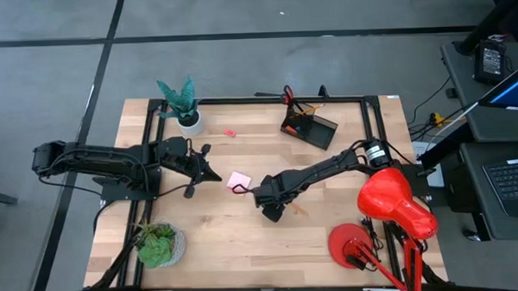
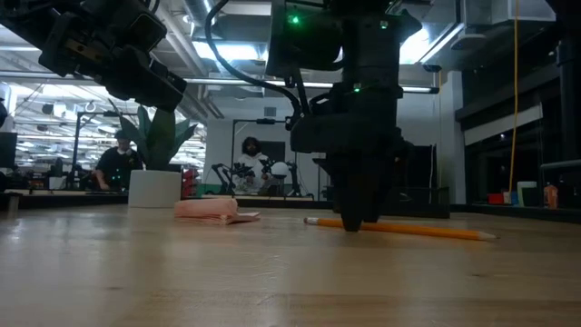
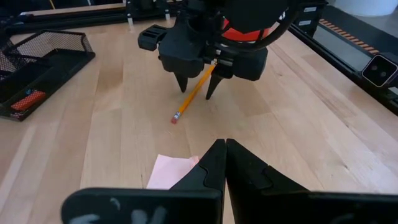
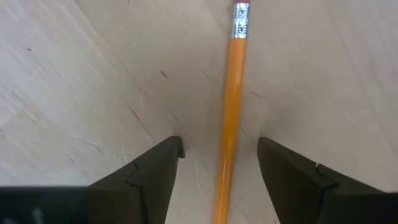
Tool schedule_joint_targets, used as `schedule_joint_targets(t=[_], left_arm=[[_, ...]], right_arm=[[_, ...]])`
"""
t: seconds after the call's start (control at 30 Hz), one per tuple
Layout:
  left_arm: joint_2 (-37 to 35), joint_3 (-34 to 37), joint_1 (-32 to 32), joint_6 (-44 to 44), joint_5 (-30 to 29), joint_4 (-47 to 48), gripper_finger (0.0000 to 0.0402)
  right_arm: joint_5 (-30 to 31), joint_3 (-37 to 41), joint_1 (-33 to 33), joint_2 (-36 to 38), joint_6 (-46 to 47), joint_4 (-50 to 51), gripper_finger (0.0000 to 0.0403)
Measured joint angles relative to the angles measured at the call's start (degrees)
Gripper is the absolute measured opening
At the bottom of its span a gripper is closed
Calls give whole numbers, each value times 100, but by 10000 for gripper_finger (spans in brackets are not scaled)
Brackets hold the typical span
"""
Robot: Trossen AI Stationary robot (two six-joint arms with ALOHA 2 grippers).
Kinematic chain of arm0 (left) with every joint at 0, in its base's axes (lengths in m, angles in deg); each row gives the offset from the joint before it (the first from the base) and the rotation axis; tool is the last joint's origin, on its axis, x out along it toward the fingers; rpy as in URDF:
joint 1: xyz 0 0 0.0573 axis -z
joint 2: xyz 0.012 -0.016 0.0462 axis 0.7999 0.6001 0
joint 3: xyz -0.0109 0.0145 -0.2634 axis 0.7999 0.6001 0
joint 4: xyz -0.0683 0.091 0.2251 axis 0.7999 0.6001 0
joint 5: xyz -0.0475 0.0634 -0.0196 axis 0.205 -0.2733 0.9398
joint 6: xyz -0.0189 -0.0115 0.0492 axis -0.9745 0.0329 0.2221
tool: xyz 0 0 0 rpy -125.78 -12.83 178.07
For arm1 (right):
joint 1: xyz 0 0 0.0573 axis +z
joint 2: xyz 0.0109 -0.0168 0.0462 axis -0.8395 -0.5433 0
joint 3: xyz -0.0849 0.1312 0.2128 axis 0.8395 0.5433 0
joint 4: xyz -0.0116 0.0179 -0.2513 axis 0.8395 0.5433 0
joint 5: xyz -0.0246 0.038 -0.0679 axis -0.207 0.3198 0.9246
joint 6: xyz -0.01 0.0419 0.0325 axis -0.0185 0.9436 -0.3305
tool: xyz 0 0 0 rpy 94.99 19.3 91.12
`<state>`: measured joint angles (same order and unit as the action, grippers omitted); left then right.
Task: Pick and place office supplies into organizer
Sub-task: Put the pencil into the black desk organizer
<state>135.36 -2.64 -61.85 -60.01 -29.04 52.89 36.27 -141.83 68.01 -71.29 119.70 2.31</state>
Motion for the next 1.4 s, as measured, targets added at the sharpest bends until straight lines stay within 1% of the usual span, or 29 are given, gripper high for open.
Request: schedule_joint_targets(t=[0.17, 0.3, 0.67, 1.07, 1.4], left_arm=[[0, 0, 1, 2, 0, 0, 6], [0, 0, 0, 2, 1, 0, 6], [-2, 0, 2, 2, 2, 0, 6], [0, 0, 2, -4, 2, 0, 6], [0, 1, 0, -7, 2, 2, 6]], right_arm=[[28, 0, 35, 0, 146, 7, 225], [-236, 0, 19, 0, 143, -16, 225], [-294, 9, -2, 0, 65, -104, 223], [-221, 7, -29, 0, -4, -138, 178], [-119, 0, -24, -2, -4, -114, 157]])
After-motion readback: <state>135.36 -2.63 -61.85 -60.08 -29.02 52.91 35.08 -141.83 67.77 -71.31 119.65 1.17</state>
